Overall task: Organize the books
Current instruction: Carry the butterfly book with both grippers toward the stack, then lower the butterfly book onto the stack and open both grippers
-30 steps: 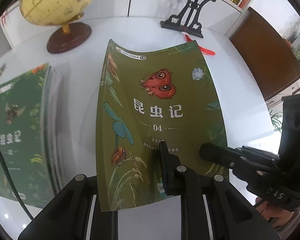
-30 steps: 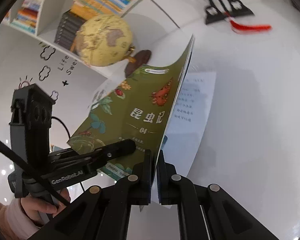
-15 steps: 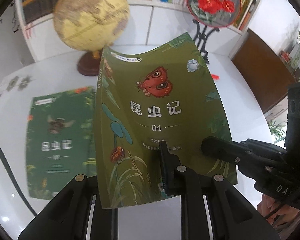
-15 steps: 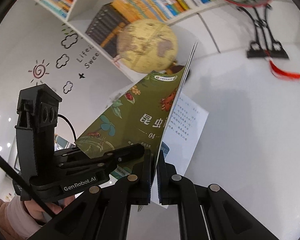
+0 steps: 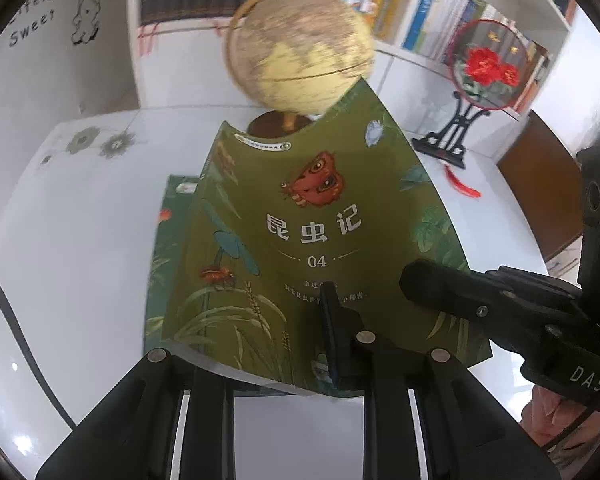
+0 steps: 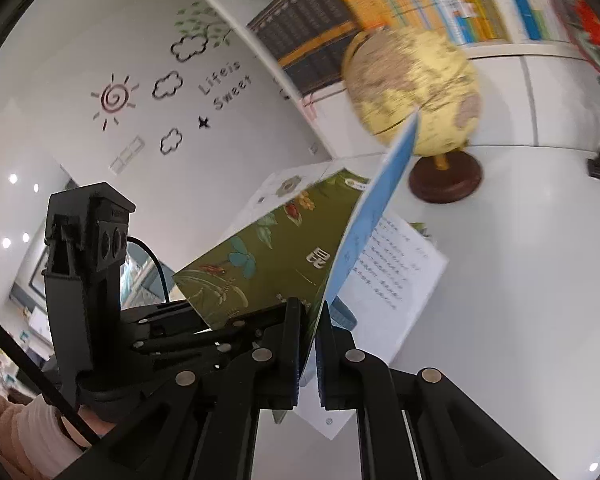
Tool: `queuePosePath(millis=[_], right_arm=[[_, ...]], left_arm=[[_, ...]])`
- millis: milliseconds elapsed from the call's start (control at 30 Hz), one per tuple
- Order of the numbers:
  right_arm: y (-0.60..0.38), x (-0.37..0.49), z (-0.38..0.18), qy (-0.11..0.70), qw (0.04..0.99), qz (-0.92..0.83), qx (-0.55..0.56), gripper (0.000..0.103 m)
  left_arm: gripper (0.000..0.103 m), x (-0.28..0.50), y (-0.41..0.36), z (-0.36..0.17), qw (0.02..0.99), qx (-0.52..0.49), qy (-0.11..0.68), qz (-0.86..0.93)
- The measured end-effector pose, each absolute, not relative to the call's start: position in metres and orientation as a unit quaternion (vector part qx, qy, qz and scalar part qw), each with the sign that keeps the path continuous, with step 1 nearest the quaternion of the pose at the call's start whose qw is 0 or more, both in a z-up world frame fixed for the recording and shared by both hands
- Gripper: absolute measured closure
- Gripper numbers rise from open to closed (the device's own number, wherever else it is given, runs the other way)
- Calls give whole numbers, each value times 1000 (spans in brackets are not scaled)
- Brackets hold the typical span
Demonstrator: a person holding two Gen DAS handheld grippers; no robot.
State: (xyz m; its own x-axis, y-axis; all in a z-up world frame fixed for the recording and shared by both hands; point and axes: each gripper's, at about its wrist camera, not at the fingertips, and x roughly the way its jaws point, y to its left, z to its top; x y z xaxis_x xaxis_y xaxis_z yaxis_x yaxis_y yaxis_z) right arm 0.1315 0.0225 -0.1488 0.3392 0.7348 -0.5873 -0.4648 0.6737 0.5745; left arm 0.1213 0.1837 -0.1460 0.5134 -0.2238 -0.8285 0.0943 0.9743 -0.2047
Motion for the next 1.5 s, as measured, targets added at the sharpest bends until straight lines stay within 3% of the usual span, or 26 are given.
queuePosePath(millis=[433, 700, 867, 1233, 1267, 1433, 1500], right_arm=[[75, 152, -196, 499, 777, 354, 146, 97], [62, 159, -222, 532, 764, 319, 180, 97], [63, 158, -226, 537, 761, 313, 184, 97], [62, 159, -238, 560, 752, 284, 202, 96], [62, 160, -240, 566, 748, 280, 205, 93], [64, 157, -237, 584, 733, 278, 212, 55], [63, 151, -232, 596, 734, 260, 194, 54]], left_arm=[[84, 124, 230, -189, 849, -105, 510, -83], [71, 129, 233, -201, 828, -113, 541, -92], [55, 130, 249, -208, 814, -130, 564, -48], [55, 127, 276, -205, 815, -112, 569, 4], [55, 126, 278, -205, 814, -115, 569, 7], [55, 122, 284, -191, 826, -112, 553, 17], [55, 123, 282, -180, 832, -99, 545, 22]])
